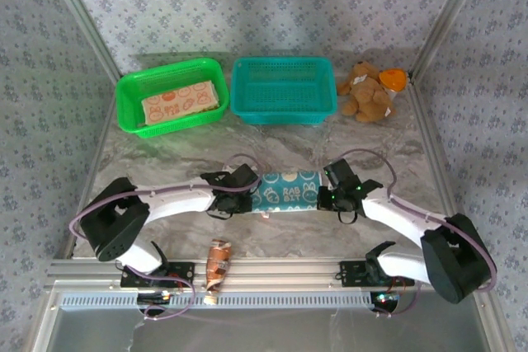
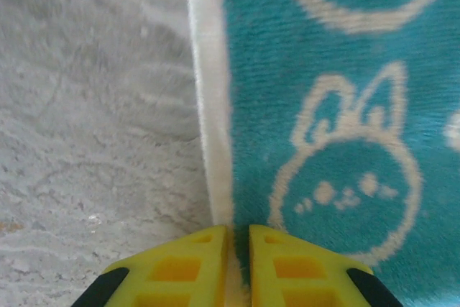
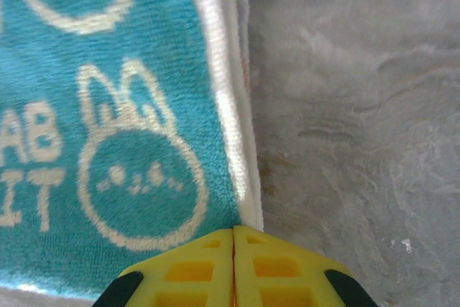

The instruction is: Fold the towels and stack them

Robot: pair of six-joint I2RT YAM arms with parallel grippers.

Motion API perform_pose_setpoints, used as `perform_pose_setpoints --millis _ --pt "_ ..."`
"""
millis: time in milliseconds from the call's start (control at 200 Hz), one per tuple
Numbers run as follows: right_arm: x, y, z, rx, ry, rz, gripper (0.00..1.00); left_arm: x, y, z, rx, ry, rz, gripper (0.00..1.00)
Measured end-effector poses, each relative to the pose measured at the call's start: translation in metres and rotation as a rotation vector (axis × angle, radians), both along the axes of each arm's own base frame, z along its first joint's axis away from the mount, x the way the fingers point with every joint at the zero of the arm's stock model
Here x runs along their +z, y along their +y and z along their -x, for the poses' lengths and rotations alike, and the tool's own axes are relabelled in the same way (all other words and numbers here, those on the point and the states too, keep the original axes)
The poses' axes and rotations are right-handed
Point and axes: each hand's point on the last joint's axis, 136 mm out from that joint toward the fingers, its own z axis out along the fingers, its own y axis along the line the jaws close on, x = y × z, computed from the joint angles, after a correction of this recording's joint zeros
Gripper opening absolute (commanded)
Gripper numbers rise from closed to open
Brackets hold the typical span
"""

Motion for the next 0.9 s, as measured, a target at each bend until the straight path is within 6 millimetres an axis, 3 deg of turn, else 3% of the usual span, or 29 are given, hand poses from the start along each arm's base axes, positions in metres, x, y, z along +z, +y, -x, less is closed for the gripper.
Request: perform_pose_setpoints --millis 100,215,405,590,904 --pt "0.000 0.000 0.000 0.000 0.001 0.001 0.11 0.001 -0.002 -0.002 0.000 -0.005 0.006 0.17" --pt "0.004 0.000 0.000 0.003 -0.005 0.000 0.13 0.004 0.002 -0.002 0.015 0.001 0.002 0.30" --pt "0.035 0.009 -0.015 0.021 -0.079 -0.028 0.14 0.028 0.006 -0.019 0.067 -0.011 0.056 0.50" --pt "0.050 0.020 -0.029 0.052 -0.122 -0.037 0.14 0.042 -0.010 -0.038 0.101 -0.016 0.111 0.52" --pt "0.028 0.029 -0.034 0.090 -0.082 -0.012 0.14 0.011 -0.011 -0.039 0.174 0.060 0.058 0.52"
